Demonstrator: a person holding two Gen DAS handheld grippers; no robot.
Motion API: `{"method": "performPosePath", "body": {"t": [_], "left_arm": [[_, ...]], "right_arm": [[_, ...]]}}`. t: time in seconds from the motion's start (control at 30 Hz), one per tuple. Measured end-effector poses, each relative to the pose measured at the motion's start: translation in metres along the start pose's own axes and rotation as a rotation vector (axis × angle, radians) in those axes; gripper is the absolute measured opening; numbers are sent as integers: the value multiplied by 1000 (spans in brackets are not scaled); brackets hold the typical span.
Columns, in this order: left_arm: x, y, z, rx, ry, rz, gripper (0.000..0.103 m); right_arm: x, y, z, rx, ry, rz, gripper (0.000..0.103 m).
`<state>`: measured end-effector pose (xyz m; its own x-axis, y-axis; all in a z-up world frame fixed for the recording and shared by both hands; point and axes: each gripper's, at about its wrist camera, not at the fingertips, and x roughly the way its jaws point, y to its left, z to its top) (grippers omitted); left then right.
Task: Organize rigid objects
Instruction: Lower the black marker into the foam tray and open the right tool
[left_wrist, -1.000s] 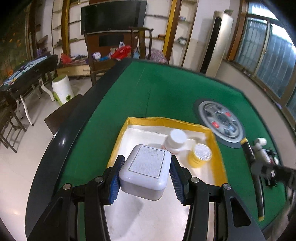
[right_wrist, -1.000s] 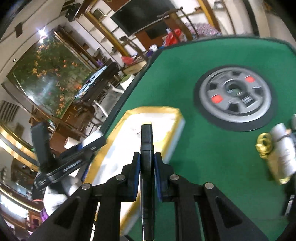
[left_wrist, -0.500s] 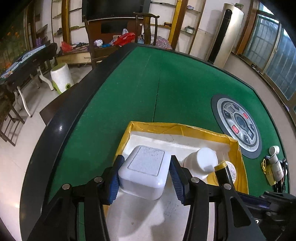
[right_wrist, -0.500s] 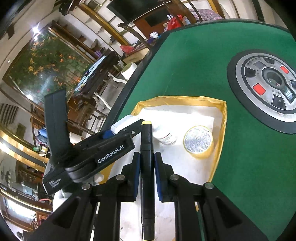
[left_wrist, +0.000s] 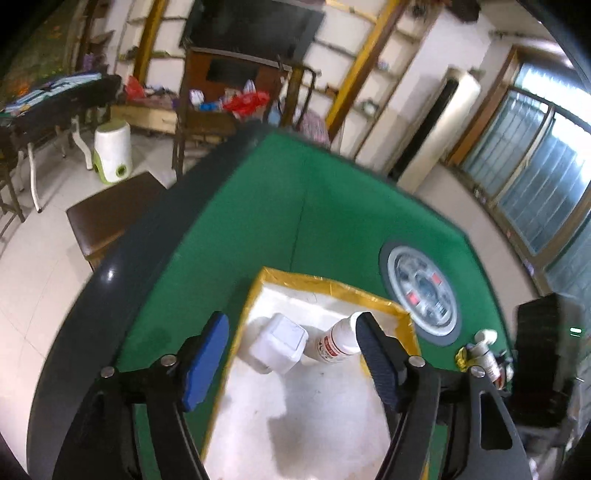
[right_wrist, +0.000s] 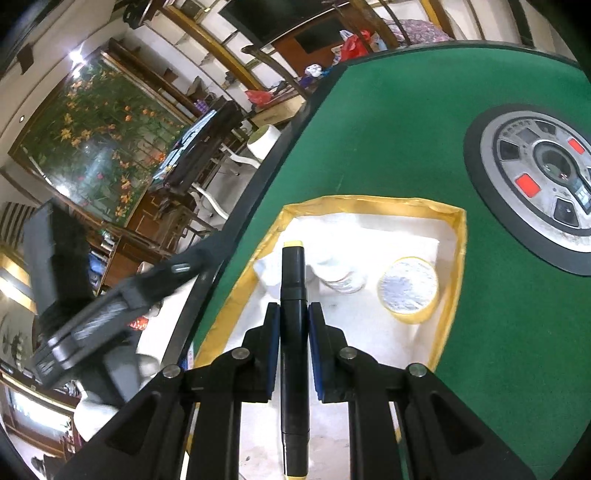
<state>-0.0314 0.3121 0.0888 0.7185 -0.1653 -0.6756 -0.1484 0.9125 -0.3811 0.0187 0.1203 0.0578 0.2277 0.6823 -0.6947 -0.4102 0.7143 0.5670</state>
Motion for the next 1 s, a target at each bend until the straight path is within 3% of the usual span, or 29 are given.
{"method": "performPosePath", "body": {"t": [0.23, 0.37, 0.57, 0.73, 0.9, 1.0], "left_arm": [[-40, 26, -23, -63, -54, -10, 78], [-47, 34, -35, -70, -59, 29, 82], [-53, 47, -51, -103, -53, 33, 84], [-56, 51, -56, -125, -46, 29, 85], [-64, 50, -61, -134, -62, 34, 85], [-67, 47, -62, -136, -69, 30, 85]], "right_arm": [[26, 26, 13, -58, 25, -61, 15], [42, 47, 26, -153, -2, -181, 15], [56, 45, 36, -182, -13, -259, 15], [59, 49, 38, -190, -14, -285, 15], [49, 44, 34, -147, -25, -250, 33], [35, 42, 34, -138, -54, -240, 34]]}}
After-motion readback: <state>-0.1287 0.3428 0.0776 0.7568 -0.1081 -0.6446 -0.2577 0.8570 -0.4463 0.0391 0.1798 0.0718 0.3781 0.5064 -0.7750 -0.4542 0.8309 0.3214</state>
